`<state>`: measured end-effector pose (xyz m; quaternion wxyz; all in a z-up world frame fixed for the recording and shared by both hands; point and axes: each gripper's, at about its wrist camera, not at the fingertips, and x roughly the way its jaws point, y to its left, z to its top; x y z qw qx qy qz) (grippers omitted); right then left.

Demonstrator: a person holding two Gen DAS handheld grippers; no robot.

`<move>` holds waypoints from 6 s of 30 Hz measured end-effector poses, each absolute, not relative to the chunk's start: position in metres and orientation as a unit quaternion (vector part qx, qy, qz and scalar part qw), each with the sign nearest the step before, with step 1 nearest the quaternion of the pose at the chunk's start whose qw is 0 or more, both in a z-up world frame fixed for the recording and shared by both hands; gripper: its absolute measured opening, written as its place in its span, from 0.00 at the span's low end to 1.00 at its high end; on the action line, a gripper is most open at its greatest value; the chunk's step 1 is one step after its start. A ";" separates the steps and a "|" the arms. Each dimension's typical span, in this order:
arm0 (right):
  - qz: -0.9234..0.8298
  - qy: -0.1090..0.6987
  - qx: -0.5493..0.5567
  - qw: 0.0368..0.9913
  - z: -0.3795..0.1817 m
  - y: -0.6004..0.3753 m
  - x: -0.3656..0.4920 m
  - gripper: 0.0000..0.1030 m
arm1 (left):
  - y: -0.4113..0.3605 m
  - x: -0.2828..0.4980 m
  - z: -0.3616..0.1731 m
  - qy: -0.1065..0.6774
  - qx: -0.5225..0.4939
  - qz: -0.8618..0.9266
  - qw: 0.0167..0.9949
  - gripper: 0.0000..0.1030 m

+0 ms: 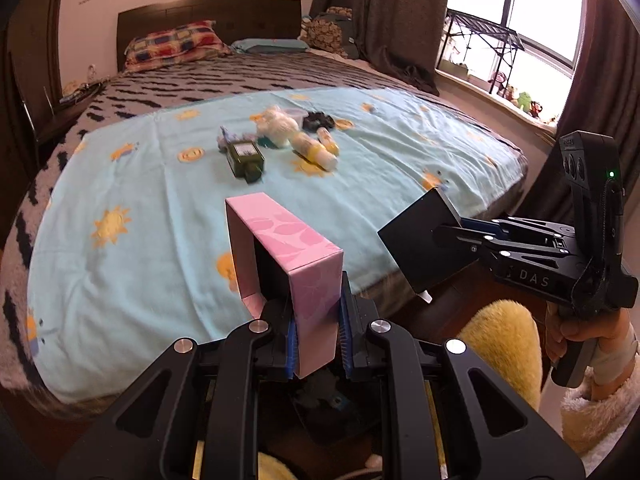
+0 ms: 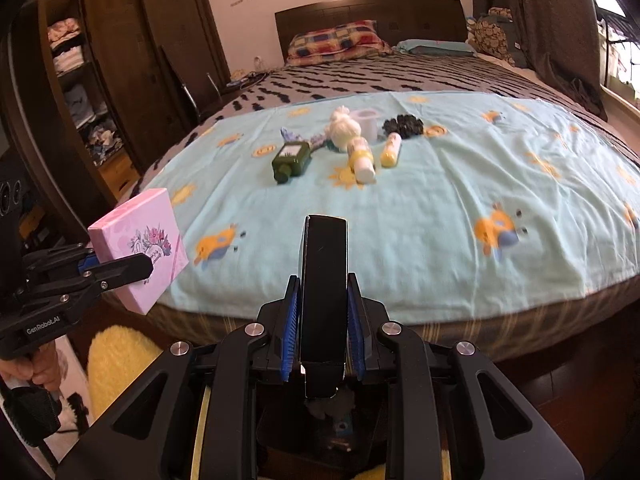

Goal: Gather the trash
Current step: 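Carry the pink and black boxes down toward the black bin, then open both tools to drop the boxes into the bin, then raise both open tools back over the bed, then grasp the yellow lotion bottle with the right tool while the left grasps the green bottle, then carry both bottles down toward the black bin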

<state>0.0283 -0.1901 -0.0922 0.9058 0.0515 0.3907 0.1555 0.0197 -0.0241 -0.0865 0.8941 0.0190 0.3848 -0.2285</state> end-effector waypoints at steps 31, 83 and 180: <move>0.112 0.565 0.054 0.816 -0.247 -0.175 0.002 0.23 | -0.058 0.014 -0.275 0.576 0.014 -0.258 0.775 0.15; 0.076 0.403 0.069 0.909 -0.123 -0.210 0.080 0.85 | -0.011 0.079 -0.122 0.411 0.024 -0.141 0.900 0.81; 0.157 0.497 0.091 0.848 -0.203 -0.183 -0.009 0.31 | -0.041 -0.003 -0.218 0.505 0.022 -0.212 0.837 0.39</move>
